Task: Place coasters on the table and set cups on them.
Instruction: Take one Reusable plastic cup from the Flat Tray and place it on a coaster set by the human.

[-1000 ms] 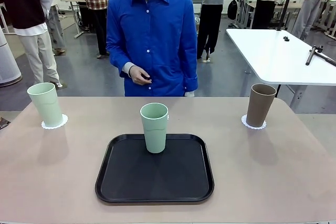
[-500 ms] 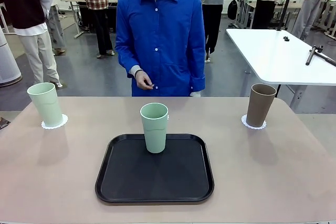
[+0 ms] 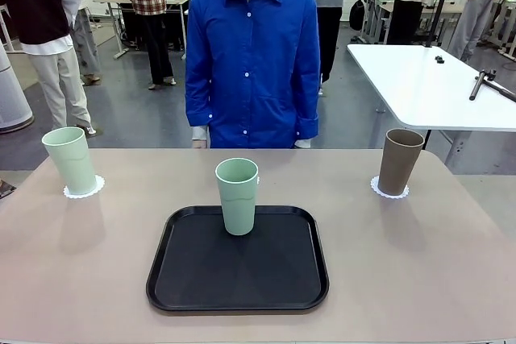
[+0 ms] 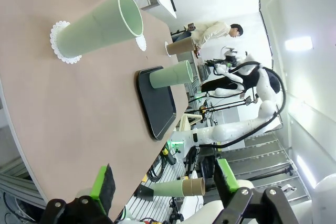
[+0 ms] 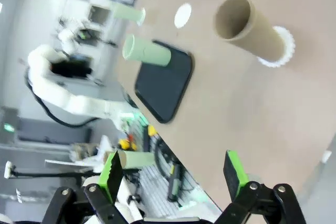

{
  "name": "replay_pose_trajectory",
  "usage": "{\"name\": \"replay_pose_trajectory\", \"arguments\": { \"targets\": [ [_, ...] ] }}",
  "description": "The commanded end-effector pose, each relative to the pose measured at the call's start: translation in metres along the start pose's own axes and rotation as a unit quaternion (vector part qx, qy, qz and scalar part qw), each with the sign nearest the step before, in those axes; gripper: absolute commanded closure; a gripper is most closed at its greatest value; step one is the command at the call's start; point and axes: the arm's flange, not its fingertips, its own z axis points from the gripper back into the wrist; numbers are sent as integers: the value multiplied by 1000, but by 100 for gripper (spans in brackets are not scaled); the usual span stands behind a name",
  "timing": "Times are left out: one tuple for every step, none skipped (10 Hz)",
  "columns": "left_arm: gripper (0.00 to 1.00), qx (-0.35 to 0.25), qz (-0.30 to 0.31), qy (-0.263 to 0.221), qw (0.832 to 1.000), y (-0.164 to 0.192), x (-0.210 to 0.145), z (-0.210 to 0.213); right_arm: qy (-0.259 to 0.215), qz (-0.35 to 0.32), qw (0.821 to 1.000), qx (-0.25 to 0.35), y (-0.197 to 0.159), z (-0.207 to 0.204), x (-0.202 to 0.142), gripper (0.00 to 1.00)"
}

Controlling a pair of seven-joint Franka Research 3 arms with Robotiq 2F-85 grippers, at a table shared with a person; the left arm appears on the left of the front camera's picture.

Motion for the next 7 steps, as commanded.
{"name": "replay_pose_trajectory", "arguments": {
  "targets": [
    [0, 5, 0, -2, 1000, 0, -1, 1, 38, 55, 993, -95, 68, -24, 22, 0],
    [0, 5, 0, -2, 1000, 0, -1, 1, 67, 96, 984, -138, 105, -37, 38, 0],
    [0, 5, 0, -2, 1000, 0, -1, 1, 78, 121, 974, -177, 132, -52, 55, 0],
    [0, 5, 0, -2, 1000, 0, -1, 1, 99, 159, 961, -205, 157, -75, 65, 0],
    [0, 5, 0, -2, 1000, 0, -1, 1, 126, 204, 941, -241, 177, -105, 71, 0],
    [0, 5, 0, -2, 1000, 0, -1, 1, 144, 229, 926, -263, 192, -136, 78, 0],
    [0, 5, 0, -2, 1000, 0, -1, 1, 156, 252, 913, -279, 204, -171, 87, 0]
  ]
}}
